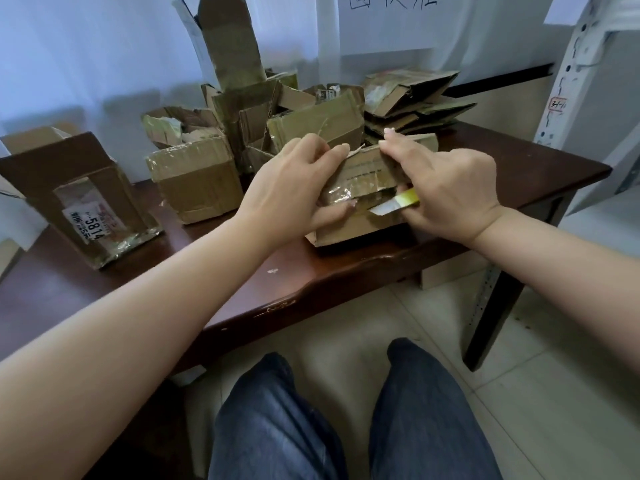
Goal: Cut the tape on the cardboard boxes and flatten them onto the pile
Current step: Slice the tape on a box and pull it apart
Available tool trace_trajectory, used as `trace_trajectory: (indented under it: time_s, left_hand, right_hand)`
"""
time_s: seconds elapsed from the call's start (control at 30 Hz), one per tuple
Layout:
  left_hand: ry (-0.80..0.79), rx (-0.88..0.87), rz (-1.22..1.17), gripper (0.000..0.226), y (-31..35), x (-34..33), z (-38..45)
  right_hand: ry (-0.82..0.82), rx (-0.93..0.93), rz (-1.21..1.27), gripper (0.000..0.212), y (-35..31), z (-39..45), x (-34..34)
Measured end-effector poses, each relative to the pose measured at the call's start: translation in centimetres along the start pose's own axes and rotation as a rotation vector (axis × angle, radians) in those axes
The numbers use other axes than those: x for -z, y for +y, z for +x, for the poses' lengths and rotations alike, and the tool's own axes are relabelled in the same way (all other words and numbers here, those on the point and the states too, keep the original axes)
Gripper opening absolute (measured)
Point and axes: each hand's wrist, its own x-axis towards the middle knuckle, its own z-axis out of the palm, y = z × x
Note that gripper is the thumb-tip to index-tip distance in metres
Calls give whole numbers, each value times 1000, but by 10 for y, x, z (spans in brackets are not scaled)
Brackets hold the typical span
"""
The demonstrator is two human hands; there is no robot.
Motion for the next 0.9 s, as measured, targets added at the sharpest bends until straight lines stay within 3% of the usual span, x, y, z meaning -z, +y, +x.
trace_trajectory:
  time_s: [0.27, 0.5, 0.6, 0.67, 0.8, 0.9]
  left_hand:
    - [-61, -9, 96, 71, -5, 6, 6]
    - [-77, 77, 63, 71, -10, 14, 8]
    - [-112, 49, 97, 64, -12, 14, 8]
    - [-126, 36, 101, 58, -9, 13, 9]
    - [-141, -25, 134, 76, 2, 17, 8]
    - [-139, -63, 141, 78, 9, 16, 3]
  right_hand:
    - [11, -185, -200, 50, 9, -5, -8]
    - [-27, -332, -127, 59, -2, 7, 1]
    - [-93, -269, -252, 48, 4, 7, -6]
    - [-139, -262, -290, 51, 4, 8, -6]
    - [-301, -324, -163, 66, -2, 6, 6]
    - [-324, -315, -151, 62, -4, 2, 12]
